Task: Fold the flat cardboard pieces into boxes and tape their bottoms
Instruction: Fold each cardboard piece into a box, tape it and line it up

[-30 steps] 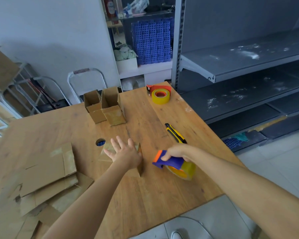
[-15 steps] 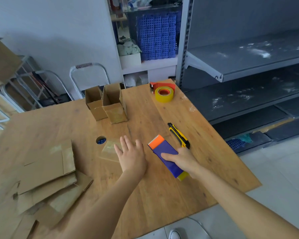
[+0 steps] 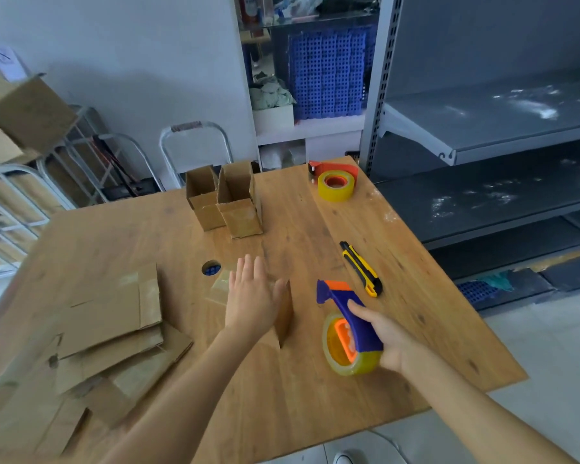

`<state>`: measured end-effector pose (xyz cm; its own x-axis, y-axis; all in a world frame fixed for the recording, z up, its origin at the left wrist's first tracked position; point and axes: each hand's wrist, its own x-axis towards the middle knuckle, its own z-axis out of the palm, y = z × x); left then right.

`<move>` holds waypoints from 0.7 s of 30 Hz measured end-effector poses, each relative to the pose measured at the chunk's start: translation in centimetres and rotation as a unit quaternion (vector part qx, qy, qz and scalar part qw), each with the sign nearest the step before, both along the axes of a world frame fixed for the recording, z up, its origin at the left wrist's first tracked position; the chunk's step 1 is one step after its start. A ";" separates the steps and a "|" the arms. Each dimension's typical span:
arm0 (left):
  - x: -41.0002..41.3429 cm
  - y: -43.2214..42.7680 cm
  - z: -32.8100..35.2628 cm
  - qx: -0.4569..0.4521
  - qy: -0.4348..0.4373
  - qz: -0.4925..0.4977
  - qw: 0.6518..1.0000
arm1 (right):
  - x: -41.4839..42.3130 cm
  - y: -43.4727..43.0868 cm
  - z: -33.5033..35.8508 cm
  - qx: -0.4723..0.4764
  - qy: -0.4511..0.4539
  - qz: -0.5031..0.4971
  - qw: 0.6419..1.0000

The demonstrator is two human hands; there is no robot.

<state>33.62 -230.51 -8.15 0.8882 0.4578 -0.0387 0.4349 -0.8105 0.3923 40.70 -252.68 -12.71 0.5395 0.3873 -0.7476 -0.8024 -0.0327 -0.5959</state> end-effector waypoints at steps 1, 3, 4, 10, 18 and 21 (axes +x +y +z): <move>-0.5 0.6 -0.1 0.010 -0.003 0.010 1.000 | -0.1 0.1 -0.1 0.009 0.024 -0.001 1.000; -1.3 2.0 -0.3 0.014 0.001 0.047 0.999 | -0.3 0.2 -0.4 0.021 0.059 -0.007 0.998; -1.6 2.8 -0.6 0.014 0.006 0.071 0.997 | -0.2 0.3 -0.6 0.021 0.067 -0.008 0.998; -3.1 5.5 -1.6 -0.113 0.008 0.125 0.986 | 0.9 -0.1 -0.8 -0.021 0.078 0.021 0.997; -3.7 5.8 -1.5 -0.107 -0.012 0.123 0.987 | 1.9 0.2 0.1 -0.126 0.010 0.101 0.987; -4.1 5.9 -1.4 -0.096 -0.008 0.139 0.986 | 2.0 0.0 0.4 -0.166 -0.016 0.105 0.980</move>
<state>29.50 -224.64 -9.54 0.7303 0.6694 -0.1361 0.6228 -0.5707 0.5352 42.70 -252.72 -12.29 0.4995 0.2298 -0.8353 -0.7381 -0.3918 -0.5492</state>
